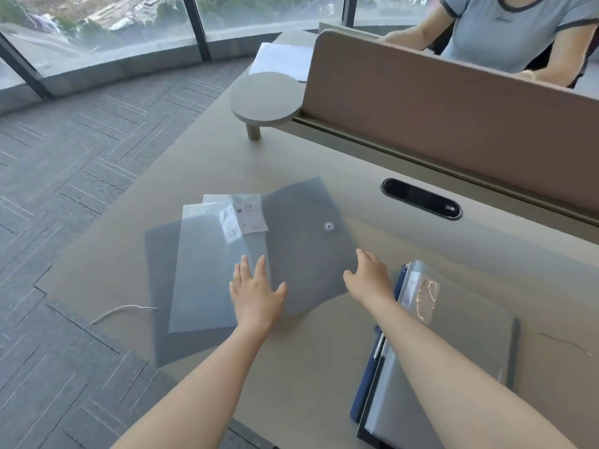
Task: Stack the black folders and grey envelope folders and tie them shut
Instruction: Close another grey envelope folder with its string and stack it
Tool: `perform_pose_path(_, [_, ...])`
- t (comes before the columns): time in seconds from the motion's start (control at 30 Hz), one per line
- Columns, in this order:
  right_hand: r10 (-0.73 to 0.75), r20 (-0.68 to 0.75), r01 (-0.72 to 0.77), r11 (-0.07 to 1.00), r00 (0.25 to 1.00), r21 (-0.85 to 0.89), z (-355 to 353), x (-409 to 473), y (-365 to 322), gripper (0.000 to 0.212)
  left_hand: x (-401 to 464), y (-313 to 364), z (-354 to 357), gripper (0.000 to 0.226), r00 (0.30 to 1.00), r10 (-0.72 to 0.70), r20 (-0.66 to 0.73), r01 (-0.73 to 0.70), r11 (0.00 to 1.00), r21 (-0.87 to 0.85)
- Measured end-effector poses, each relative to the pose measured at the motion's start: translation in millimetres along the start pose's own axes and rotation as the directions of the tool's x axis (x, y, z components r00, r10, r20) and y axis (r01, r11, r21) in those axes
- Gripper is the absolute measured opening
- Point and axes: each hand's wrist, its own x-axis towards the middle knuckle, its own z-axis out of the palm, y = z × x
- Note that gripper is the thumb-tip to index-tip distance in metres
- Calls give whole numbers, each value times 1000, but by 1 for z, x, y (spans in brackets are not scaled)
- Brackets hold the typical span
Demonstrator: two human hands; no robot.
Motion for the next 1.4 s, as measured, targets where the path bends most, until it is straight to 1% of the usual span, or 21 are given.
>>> perform_pose_path(0.07, [40,-9,-40,999,999,-33,0,7,-1,57,4,-6,2,77,1000,-10,16,9,1000,16])
perform_pose_path(0.17, [60,-34,-62,996,998,-60,2,16,-3,56,8,-15,6,80,999,-17,49,16,1000,25])
perform_pose_path(0.3, [75,-65,-78,995,995,-54,4,23,-9,58,10,-23,12,80,998,-8,61,4,999,52])
perform_pose_path(0.37, [87,-102,-94,994,991,-58,4,27,-14,54,11,-24,14,80,998,-6,56,2,997,73])
perform_pose_path(0.43, [137,-122,-145,987,983,-64,3,33,-18,46,11,-25,16,79,999,-6,50,1,996,86])
perform_pose_path(0.57, [303,-95,-303,953,948,13,-1,49,-22,40,12,-30,18,79,1000,5,28,-8,995,103])
perform_pose_path(0.67, [357,-65,-352,933,932,75,-3,57,-20,31,14,-32,18,78,1000,8,22,-10,993,116])
perform_pose_path(0.77, [386,-52,-379,919,921,109,3,63,-16,33,14,-33,18,78,1000,14,15,-15,991,131])
perform_pose_path(0.83, [377,-73,-365,921,923,133,5,64,-16,28,14,-35,18,78,1000,18,13,-19,990,139])
perform_pose_path(0.93, [366,-84,-335,908,927,252,-1,53,-22,30,15,-37,16,77,999,22,24,-25,990,142])
perform_pose_path(1.03, [346,-70,-303,888,935,345,-5,45,-23,24,15,-36,15,77,999,24,30,-28,989,144])
perform_pose_path(1.13, [255,-82,-210,909,963,360,-7,43,-23,25,15,-36,13,78,999,25,38,-30,991,133])
perform_pose_path(1.2, [170,-58,-137,917,984,374,-10,42,-23,28,16,-37,9,80,999,21,40,-25,996,91])
perform_pose_path(1.27, [112,-46,-81,897,993,435,-17,37,-24,32,18,-37,3,82,999,18,40,-19,999,26])
perform_pose_path(1.4, [58,-104,11,826,993,563,-34,23,-29,33,20,-33,-12,82,1000,1,2,-1,993,-121])
